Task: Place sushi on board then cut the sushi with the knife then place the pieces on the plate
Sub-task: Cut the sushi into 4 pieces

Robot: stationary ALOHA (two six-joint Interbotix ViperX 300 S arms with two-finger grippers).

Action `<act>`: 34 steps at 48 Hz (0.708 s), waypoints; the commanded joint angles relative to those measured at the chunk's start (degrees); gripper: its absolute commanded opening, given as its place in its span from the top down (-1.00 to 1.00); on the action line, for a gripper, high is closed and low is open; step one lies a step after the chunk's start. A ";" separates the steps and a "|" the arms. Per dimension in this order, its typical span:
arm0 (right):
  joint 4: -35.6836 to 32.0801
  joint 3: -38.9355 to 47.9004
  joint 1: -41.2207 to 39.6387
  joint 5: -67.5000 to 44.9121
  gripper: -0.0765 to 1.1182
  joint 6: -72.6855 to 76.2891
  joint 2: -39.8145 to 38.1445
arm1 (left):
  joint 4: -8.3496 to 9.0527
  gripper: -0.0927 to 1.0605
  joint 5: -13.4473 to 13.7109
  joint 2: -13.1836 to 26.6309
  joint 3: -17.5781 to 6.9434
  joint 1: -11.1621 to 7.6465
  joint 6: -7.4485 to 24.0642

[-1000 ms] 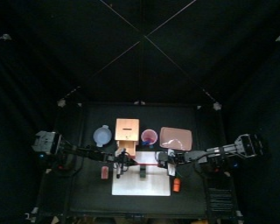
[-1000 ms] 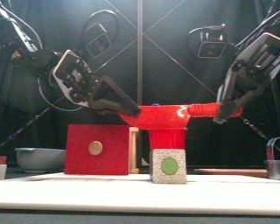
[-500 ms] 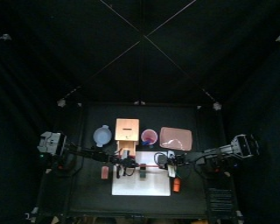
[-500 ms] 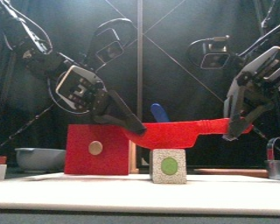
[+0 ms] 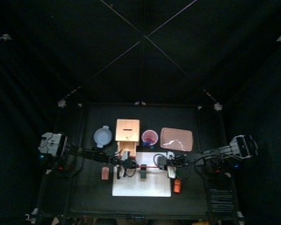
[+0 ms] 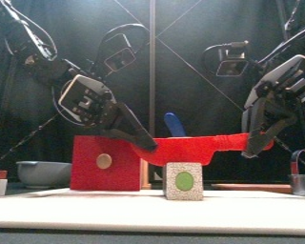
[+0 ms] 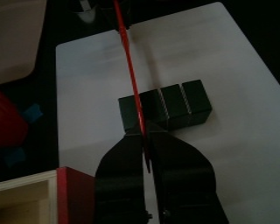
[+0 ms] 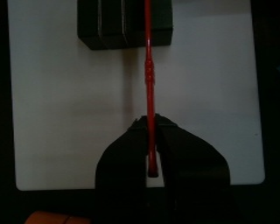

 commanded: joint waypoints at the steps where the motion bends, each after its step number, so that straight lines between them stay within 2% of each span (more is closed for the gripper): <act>1: 0.35 0.26 0.09 0.53 0.21 0.00 -0.97 | 0.09 0.31 1.05 -0.44 0.53 -1.41 0.26; 8: 0.00 0.09 0.00 0.97 0.21 0.00 -0.88 | -0.70 0.31 1.05 -0.18 0.53 -1.41 0.44; 15: -0.35 0.00 0.00 0.79 0.21 0.00 -0.44 | -0.70 0.31 1.23 -0.09 0.62 -0.97 0.53; 24: -1.14 -0.18 -0.09 0.53 0.21 -0.09 0.53 | -0.53 0.31 3.69 0.62 0.44 -0.18 0.53; 34: -1.23 -0.62 0.00 0.53 0.21 -0.09 1.14 | -0.44 0.31 3.78 0.62 0.35 0.09 0.53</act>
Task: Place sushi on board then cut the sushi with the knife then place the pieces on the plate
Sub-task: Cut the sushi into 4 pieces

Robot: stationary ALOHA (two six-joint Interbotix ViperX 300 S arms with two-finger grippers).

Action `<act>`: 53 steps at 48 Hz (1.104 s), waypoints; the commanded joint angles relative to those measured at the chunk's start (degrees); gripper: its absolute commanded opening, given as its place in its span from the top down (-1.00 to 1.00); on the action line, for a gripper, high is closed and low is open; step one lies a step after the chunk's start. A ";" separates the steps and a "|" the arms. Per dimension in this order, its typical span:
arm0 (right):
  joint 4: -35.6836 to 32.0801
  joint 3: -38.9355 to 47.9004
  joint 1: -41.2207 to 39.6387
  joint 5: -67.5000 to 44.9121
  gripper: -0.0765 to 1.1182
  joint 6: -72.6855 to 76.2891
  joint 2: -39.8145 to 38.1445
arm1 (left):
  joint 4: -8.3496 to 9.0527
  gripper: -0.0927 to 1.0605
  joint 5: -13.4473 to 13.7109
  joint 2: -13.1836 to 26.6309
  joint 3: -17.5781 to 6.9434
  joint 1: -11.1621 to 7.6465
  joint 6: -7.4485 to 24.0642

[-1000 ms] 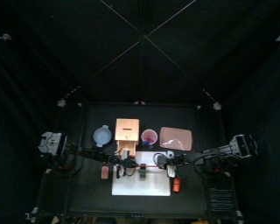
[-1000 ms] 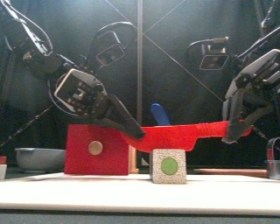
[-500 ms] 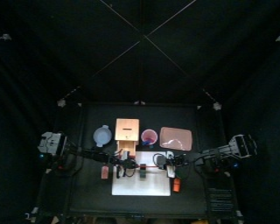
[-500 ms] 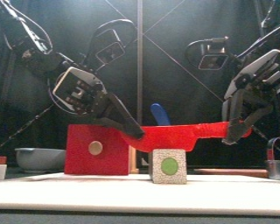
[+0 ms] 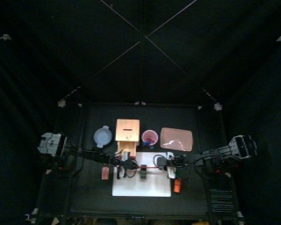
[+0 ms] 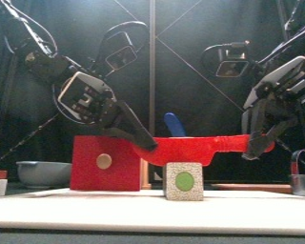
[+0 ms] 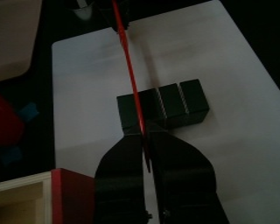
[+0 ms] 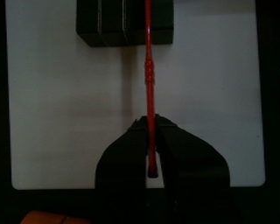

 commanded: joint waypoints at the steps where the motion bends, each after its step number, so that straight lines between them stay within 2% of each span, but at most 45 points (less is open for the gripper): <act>1: 0.00 0.00 0.00 0.44 0.21 -0.09 -0.18 | 0.26 0.31 1.49 0.09 0.79 -0.09 0.53; 16: -2.90 -2.81 0.00 1.76 0.21 -0.09 -1.41 | 0.44 0.31 1.49 -2.81 1.05 0.00 0.53; 53: 0.26 -1.85 0.70 2.81 0.21 0.09 -1.49 | 0.35 0.31 1.49 -2.72 0.79 -1.14 0.53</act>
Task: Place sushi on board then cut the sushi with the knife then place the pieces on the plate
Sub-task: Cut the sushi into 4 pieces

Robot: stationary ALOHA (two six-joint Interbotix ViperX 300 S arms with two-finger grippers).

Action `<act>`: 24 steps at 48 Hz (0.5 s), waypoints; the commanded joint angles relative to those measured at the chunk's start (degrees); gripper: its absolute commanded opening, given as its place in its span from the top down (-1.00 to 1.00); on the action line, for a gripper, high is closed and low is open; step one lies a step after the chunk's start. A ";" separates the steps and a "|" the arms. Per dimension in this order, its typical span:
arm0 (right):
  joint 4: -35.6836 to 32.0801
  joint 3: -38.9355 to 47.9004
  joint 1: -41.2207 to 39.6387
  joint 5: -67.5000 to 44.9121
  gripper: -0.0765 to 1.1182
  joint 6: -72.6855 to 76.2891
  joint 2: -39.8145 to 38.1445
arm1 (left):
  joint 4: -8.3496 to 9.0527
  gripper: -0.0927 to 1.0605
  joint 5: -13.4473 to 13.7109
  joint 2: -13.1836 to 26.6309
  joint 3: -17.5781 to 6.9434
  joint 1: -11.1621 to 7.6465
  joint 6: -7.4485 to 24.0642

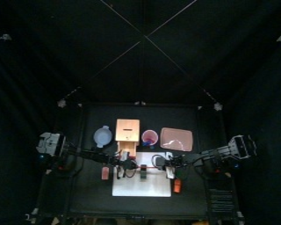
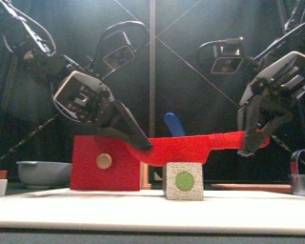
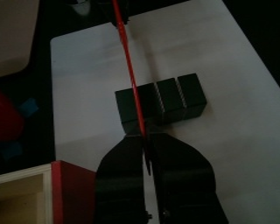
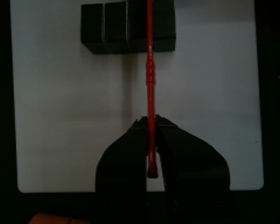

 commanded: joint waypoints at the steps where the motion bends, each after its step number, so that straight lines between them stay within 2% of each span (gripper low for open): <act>1: 0.18 0.00 0.35 0.79 0.21 -0.09 -1.41 | 0.18 0.31 0.70 -1.05 0.35 -0.70 0.35; 24: 0.00 0.35 0.18 0.79 0.21 -0.09 -0.18 | 0.09 0.31 0.88 0.53 0.53 -0.70 0.26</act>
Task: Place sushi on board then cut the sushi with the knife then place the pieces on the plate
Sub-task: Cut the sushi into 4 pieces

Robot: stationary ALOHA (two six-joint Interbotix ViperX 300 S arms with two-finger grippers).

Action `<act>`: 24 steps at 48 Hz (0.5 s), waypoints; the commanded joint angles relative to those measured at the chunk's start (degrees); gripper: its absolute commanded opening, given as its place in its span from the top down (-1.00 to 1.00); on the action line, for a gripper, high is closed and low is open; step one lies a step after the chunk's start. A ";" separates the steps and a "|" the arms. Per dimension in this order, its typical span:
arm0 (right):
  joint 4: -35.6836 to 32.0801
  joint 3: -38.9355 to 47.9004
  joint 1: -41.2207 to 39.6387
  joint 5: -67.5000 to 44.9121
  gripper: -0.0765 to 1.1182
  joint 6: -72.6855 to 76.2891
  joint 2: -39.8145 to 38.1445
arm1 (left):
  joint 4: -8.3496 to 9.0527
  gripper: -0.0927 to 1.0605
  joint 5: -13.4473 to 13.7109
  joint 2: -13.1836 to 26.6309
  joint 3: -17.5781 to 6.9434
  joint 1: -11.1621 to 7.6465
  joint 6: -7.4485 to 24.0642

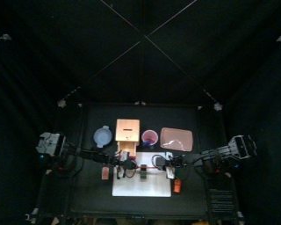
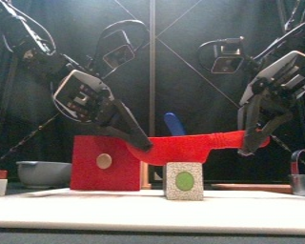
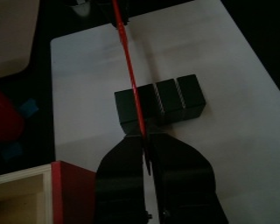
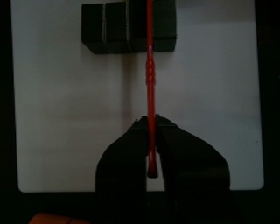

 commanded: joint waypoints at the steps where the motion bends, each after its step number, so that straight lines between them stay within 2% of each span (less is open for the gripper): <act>1: 0.00 0.35 0.18 0.70 0.21 -0.18 -0.18 | 0.18 0.31 0.97 0.00 0.53 -0.70 0.26; 10: 0.00 0.35 0.09 0.53 0.21 -0.09 2.02 | 0.18 0.31 2.99 0.88 0.26 -0.70 0.26; 18: -0.44 -0.26 0.35 0.53 0.21 -0.26 5.19 | 0.53 0.31 3.69 1.58 -0.09 -0.88 0.35; 24: -1.32 -0.70 0.62 0.79 0.21 -0.26 6.15 | 2.46 0.31 4.13 2.20 -0.18 -1.05 0.35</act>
